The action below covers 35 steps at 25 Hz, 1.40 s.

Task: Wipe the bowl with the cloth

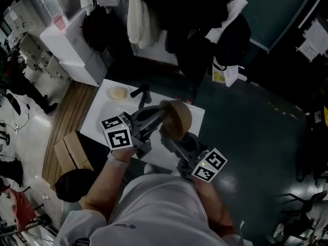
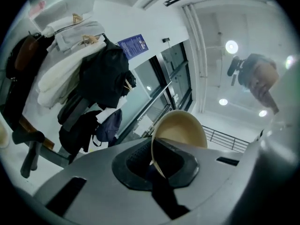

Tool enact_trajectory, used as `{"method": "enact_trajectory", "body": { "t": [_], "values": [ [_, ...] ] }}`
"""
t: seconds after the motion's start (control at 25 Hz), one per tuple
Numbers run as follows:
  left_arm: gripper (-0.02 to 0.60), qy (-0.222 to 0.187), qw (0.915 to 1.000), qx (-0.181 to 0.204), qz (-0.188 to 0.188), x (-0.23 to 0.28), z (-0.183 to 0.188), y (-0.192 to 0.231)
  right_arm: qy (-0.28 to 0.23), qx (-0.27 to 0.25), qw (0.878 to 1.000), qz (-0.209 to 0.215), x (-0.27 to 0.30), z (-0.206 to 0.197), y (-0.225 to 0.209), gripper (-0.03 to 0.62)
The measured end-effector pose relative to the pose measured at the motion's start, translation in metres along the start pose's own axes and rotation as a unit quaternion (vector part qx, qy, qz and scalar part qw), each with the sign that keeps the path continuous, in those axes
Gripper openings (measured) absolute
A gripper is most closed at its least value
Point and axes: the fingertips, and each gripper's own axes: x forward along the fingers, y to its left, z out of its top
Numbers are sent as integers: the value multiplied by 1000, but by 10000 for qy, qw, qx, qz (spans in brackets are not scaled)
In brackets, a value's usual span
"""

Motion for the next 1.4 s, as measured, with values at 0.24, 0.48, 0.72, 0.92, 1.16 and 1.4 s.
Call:
{"method": "enact_trajectory", "body": {
  "t": [0.24, 0.48, 0.72, 0.92, 1.16, 1.4],
  "values": [
    [20, 509, 9943, -355, -869, 1, -20, -16, 124, -4, 9998, 139, 0, -7, 5, 84],
    [20, 801, 9854, -580, -1389, -5, -30, -24, 212, 4, 9995, 252, -1, -10, 9, 84],
    [21, 952, 9791, -789, -1615, -11, -39, -26, 242, 62, 9995, 210, -4, -12, 6, 84],
    [21, 1238, 9716, -781, -1858, -19, -48, -32, 145, 172, 9997, 116, -8, -9, -1, 84],
    [21, 2026, 9579, -501, -1973, -27, -78, -39, 101, 115, 9999, 77, -16, 1, -9, 84],
    [21, 2341, 9508, -533, -1955, -32, -92, -34, 217, 52, 9995, 229, -20, 1, -9, 84]
  ]
}}
